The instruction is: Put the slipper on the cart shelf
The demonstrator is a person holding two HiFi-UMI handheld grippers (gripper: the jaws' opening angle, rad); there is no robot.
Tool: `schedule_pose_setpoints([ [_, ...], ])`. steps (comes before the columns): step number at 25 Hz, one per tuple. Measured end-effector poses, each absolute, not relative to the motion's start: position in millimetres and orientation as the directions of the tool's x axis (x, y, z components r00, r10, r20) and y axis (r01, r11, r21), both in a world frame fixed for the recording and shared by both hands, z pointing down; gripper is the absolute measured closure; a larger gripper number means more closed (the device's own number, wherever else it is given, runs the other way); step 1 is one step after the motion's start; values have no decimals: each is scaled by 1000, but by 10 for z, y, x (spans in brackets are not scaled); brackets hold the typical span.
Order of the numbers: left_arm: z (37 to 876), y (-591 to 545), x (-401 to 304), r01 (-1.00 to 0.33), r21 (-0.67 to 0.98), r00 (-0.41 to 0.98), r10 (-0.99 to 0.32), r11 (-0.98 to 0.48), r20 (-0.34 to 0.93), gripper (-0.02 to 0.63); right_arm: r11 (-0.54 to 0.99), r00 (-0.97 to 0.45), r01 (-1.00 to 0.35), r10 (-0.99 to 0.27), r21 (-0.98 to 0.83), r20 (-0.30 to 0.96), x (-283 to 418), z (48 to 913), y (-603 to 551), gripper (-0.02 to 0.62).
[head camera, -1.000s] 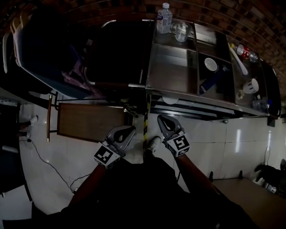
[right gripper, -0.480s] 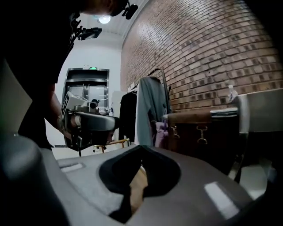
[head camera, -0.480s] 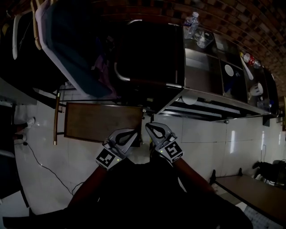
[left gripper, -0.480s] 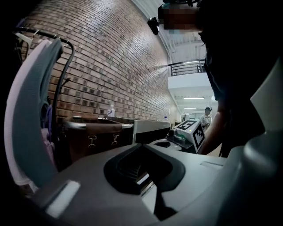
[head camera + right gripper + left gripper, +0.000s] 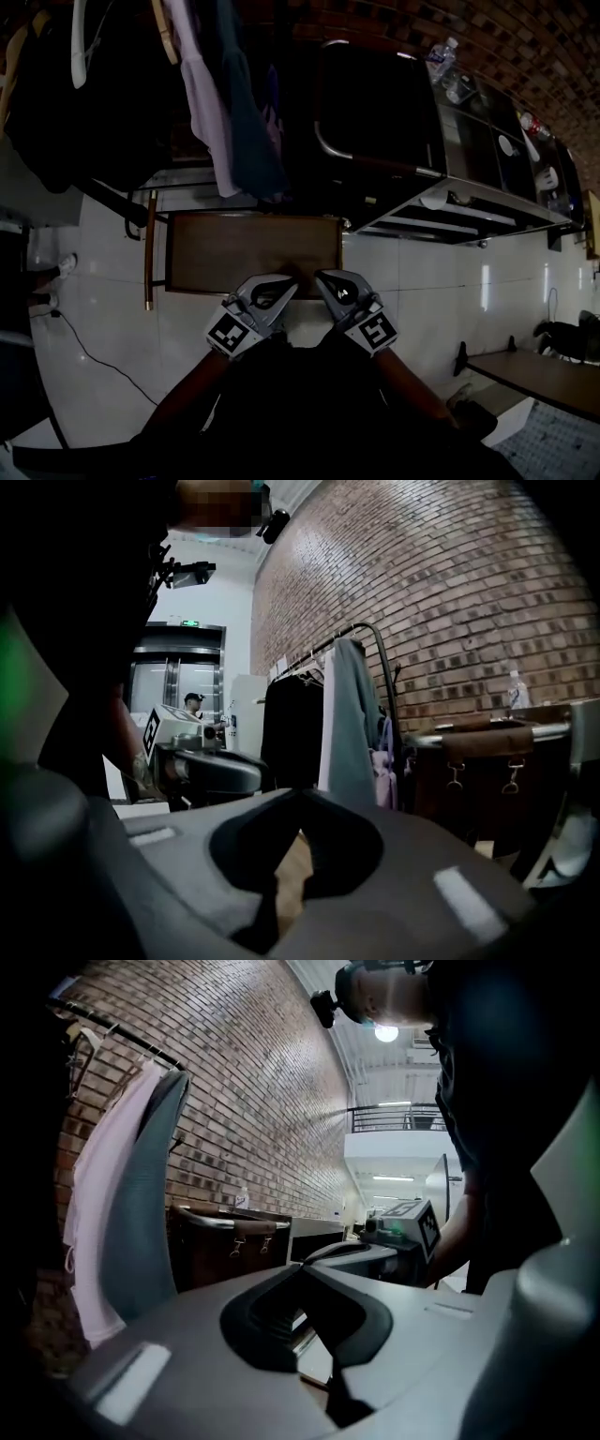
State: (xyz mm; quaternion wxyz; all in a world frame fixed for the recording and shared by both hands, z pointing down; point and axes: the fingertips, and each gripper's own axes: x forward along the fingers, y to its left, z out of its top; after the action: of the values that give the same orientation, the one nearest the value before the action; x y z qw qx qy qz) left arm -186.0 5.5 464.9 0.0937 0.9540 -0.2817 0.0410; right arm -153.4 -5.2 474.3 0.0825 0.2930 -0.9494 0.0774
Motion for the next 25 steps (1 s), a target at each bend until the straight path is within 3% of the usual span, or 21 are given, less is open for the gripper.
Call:
schedule_pose_setpoints([
  [8, 4589, 159, -2033, -542, 137, 840, -532, -829, 107, 603, 826, -826, -553, -528, -105, 199, -1772, 4575, 187, 595],
  [25, 4392, 345, -1723, -572, 72, 820, -566, -817, 88, 603, 831, -833, -549, -533, -94, 151, -1443, 4385, 370, 595],
])
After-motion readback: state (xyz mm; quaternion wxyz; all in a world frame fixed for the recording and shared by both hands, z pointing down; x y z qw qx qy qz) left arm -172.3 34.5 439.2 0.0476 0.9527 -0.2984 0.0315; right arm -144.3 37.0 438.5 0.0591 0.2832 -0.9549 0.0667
